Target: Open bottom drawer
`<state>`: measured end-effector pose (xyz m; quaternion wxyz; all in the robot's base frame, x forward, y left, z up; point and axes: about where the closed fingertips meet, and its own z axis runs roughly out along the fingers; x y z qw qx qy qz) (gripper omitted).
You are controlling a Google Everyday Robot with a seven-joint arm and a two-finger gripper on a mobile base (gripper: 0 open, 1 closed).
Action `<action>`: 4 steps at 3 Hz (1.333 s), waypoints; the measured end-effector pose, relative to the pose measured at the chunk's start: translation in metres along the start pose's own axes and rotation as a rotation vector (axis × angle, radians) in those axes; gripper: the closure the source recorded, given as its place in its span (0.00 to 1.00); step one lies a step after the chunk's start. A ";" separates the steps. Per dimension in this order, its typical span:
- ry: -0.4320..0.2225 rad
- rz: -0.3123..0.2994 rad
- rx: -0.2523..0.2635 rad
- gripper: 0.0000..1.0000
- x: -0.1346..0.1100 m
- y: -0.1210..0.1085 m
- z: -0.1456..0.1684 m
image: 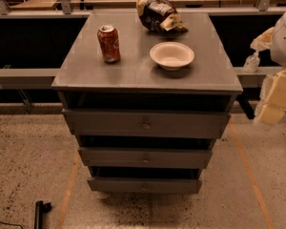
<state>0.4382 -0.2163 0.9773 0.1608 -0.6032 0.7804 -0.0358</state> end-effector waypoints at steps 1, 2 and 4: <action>-0.003 -0.003 0.004 0.00 -0.001 0.000 -0.001; -0.056 -0.038 -0.051 0.00 -0.003 0.006 0.037; -0.187 -0.072 -0.212 0.00 0.027 0.046 0.183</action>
Offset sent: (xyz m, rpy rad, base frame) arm 0.0156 0.0231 -0.1081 0.1460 0.1085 0.1670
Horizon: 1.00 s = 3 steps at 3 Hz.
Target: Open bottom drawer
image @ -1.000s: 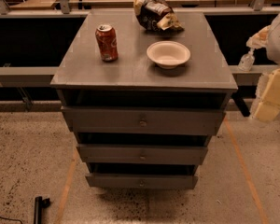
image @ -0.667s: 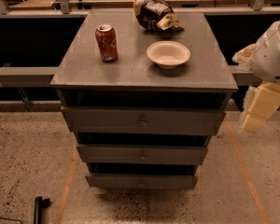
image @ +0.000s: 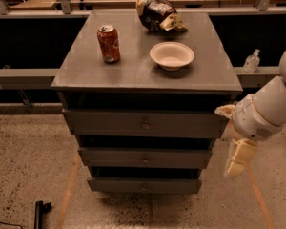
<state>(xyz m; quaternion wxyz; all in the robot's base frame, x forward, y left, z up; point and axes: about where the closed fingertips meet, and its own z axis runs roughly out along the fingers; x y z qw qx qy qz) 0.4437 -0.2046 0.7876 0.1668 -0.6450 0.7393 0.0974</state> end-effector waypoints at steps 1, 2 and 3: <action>-0.018 -0.040 -0.080 0.00 0.026 0.019 0.065; -0.018 -0.040 -0.079 0.00 0.026 0.019 0.065; -0.075 -0.031 -0.077 0.00 0.021 0.016 0.098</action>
Offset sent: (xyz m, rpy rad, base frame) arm -0.0098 0.0013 -0.0594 0.0191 0.0423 0.0561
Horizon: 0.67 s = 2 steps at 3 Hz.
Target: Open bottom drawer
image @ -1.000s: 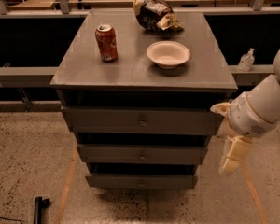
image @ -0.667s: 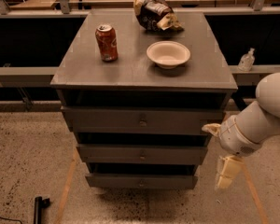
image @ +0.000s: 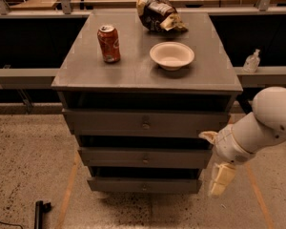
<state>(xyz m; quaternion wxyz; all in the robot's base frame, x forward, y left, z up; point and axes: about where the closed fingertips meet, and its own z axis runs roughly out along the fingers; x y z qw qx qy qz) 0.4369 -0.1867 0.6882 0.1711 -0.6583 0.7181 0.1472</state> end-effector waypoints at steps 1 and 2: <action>-0.034 0.061 -0.004 0.00 0.018 -0.012 0.071; -0.035 0.127 -0.014 0.00 0.039 -0.024 0.133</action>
Offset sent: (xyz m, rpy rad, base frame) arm 0.0467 0.0288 -0.2142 0.0494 0.1074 -0.1792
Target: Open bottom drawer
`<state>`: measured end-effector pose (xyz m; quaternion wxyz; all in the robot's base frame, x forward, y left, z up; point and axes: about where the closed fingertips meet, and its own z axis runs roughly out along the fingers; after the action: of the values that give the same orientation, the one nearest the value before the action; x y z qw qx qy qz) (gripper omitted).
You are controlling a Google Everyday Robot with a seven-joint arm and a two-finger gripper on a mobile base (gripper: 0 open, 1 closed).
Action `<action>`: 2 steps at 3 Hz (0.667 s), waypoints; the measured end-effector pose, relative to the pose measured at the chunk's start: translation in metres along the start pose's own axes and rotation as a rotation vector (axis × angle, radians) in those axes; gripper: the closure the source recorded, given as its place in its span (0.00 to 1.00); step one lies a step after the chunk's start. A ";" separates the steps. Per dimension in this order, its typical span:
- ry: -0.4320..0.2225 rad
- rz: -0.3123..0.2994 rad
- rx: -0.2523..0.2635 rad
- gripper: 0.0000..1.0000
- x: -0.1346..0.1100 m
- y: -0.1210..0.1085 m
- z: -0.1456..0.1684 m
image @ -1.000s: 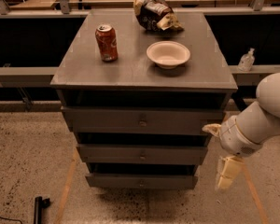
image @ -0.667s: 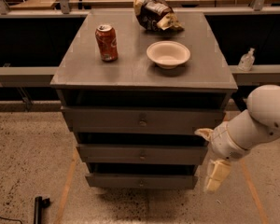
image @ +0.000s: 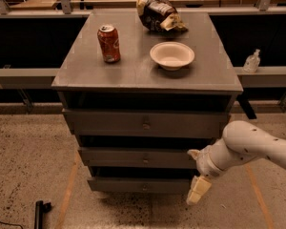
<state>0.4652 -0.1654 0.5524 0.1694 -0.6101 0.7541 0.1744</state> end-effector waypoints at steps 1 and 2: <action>0.000 0.013 -0.055 0.00 0.017 -0.009 0.056; 0.024 -0.005 -0.098 0.00 0.036 -0.007 0.115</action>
Offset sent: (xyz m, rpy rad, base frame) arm 0.0035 0.0341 -0.1984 -0.0326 0.1090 0.0935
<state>0.4696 -0.1438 0.4332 0.1307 -0.6213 0.7452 0.2036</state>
